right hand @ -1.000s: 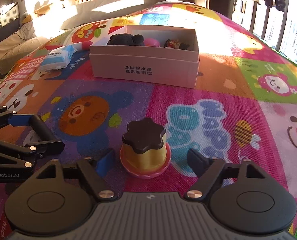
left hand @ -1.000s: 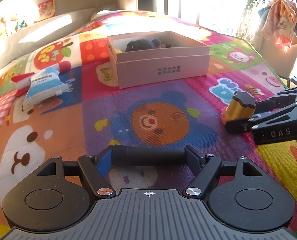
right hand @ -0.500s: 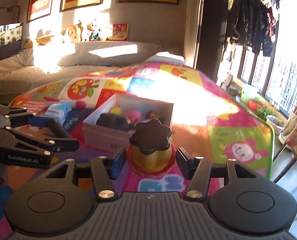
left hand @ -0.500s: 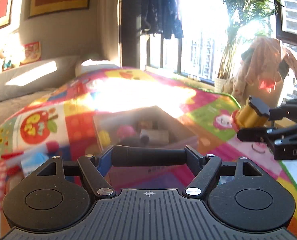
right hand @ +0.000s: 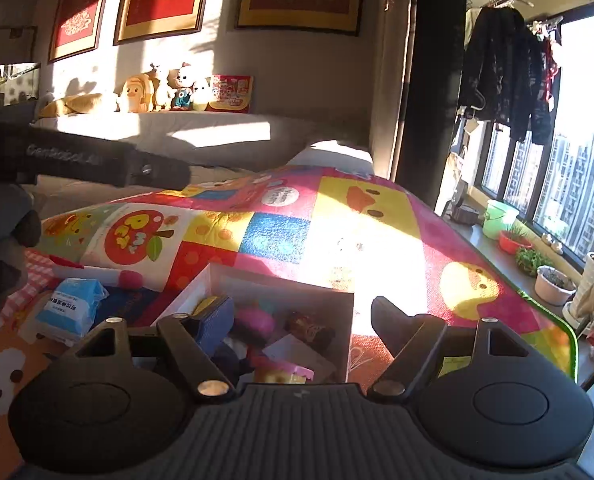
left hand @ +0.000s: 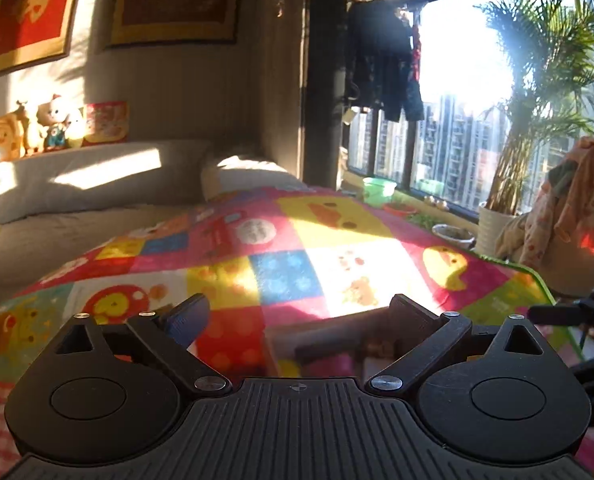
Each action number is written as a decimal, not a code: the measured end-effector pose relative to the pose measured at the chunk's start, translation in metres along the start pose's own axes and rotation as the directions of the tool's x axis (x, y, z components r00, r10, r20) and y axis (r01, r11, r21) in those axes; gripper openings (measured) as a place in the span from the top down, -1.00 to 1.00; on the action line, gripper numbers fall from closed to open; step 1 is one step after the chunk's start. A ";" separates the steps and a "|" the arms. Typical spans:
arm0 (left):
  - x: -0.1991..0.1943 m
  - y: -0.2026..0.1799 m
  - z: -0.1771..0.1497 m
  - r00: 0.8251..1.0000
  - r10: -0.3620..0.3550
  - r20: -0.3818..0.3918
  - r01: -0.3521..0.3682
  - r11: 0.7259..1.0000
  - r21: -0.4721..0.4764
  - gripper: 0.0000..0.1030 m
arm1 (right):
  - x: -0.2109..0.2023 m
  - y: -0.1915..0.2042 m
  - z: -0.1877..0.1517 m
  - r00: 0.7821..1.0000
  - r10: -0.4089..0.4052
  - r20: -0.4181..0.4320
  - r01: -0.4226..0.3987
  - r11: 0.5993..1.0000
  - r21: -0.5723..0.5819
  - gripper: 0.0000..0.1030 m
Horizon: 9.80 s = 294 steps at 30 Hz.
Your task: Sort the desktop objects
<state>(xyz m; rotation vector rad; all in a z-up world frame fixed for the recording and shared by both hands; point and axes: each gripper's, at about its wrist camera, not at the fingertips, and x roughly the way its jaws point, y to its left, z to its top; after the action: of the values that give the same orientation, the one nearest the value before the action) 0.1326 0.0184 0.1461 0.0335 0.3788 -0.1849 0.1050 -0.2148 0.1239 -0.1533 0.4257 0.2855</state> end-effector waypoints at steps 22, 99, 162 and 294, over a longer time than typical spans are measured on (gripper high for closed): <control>-0.051 0.110 -0.147 0.945 0.295 -0.139 -0.317 0.930 -0.186 -0.98 | 0.084 0.151 0.040 0.914 0.312 -0.258 -0.326 0.945 -0.009 -0.89; 0.014 0.084 -0.116 0.968 0.078 -0.238 -0.068 0.996 0.051 0.44 | -0.007 0.012 -0.149 0.946 -0.072 -0.315 0.147 0.964 0.221 -1.00; -0.080 0.005 -0.178 0.930 0.101 -0.353 -0.137 0.988 -0.077 -1.00 | -0.028 0.048 -0.126 0.941 0.101 -0.321 -0.064 0.990 0.124 -0.72; 0.008 -0.102 0.008 0.976 -0.187 -0.109 0.201 0.971 0.129 0.38 | -0.103 -0.052 -0.085 0.968 0.190 -0.164 -0.129 0.937 0.324 0.00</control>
<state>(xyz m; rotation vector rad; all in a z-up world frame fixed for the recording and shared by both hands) 0.1234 -0.0835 0.1504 0.1438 0.4655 -0.4048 -0.0014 -0.3064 0.0957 0.1659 0.6725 0.3614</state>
